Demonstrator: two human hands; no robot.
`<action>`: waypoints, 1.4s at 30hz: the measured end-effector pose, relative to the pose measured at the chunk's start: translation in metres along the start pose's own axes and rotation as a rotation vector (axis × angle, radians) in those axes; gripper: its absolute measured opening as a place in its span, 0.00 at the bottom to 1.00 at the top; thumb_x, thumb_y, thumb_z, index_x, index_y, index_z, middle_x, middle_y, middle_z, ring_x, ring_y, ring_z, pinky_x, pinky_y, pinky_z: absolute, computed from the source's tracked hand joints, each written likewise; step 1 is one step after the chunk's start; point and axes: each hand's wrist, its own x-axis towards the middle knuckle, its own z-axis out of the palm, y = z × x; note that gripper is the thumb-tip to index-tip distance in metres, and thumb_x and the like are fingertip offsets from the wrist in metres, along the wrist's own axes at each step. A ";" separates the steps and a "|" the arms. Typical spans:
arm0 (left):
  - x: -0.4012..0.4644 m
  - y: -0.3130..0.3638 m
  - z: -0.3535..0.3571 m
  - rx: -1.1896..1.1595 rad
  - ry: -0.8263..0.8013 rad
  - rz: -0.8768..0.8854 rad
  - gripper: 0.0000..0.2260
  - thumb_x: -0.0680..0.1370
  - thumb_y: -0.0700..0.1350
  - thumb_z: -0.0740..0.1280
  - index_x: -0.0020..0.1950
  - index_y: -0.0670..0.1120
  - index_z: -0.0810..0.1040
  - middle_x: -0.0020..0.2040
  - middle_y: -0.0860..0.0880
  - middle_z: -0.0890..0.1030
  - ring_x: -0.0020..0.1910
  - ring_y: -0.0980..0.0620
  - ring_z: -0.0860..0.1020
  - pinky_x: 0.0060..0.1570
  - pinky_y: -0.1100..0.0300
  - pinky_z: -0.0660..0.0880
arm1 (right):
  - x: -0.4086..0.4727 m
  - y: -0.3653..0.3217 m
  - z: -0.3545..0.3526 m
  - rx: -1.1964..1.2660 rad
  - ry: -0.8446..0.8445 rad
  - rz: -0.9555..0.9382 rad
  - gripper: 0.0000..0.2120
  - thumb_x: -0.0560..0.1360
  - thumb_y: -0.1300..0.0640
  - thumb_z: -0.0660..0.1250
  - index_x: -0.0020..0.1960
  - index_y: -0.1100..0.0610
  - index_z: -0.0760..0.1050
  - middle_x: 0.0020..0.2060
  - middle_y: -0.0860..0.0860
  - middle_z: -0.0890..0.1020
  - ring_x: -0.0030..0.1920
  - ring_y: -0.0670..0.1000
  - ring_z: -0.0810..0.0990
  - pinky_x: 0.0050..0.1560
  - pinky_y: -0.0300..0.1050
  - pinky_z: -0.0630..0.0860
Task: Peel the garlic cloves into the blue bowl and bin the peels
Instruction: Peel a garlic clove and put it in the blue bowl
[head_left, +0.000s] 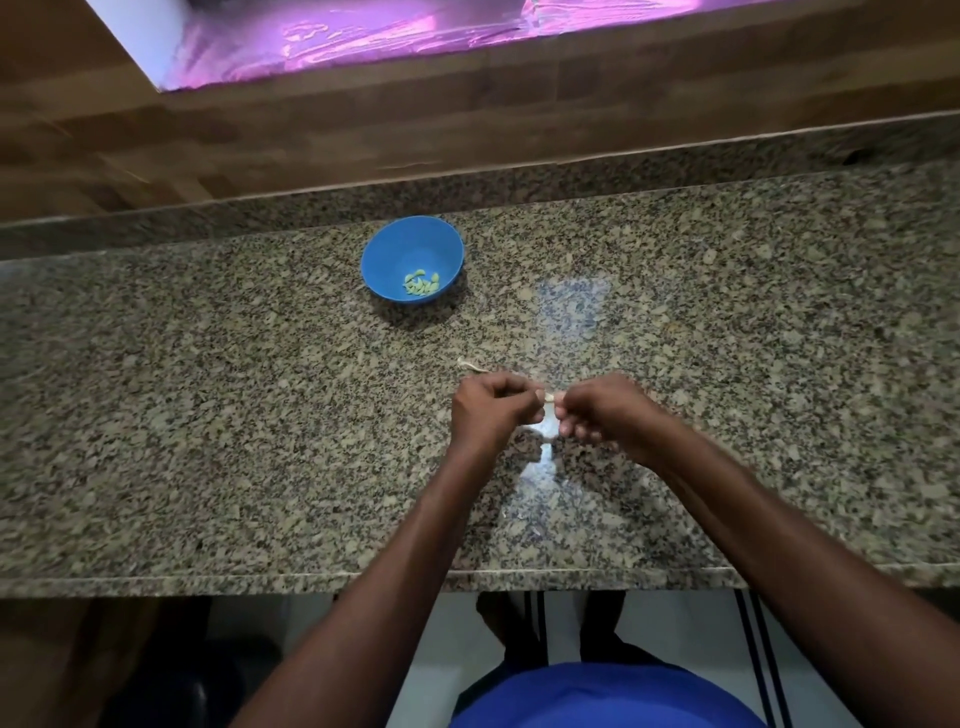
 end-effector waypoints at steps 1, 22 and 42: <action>0.002 0.003 0.000 -0.062 0.010 -0.104 0.03 0.76 0.32 0.73 0.50 0.34 0.83 0.43 0.39 0.86 0.39 0.48 0.85 0.42 0.59 0.84 | -0.003 0.000 0.003 -0.176 0.067 -0.118 0.10 0.81 0.64 0.64 0.44 0.65 0.80 0.31 0.56 0.82 0.24 0.46 0.77 0.23 0.35 0.70; 0.000 0.006 -0.006 -0.508 -0.128 -0.367 0.03 0.79 0.31 0.68 0.51 0.32 0.80 0.40 0.40 0.86 0.37 0.49 0.85 0.43 0.62 0.84 | 0.000 0.012 -0.004 0.161 0.015 -0.230 0.09 0.76 0.67 0.71 0.54 0.70 0.80 0.46 0.65 0.86 0.42 0.57 0.86 0.44 0.44 0.84; 0.012 -0.016 -0.012 0.136 -0.084 -0.026 0.07 0.76 0.34 0.74 0.52 0.42 0.85 0.43 0.44 0.86 0.42 0.48 0.86 0.46 0.52 0.85 | 0.001 0.013 -0.008 0.148 0.080 -0.187 0.09 0.76 0.62 0.73 0.50 0.68 0.80 0.43 0.63 0.86 0.38 0.55 0.84 0.41 0.44 0.85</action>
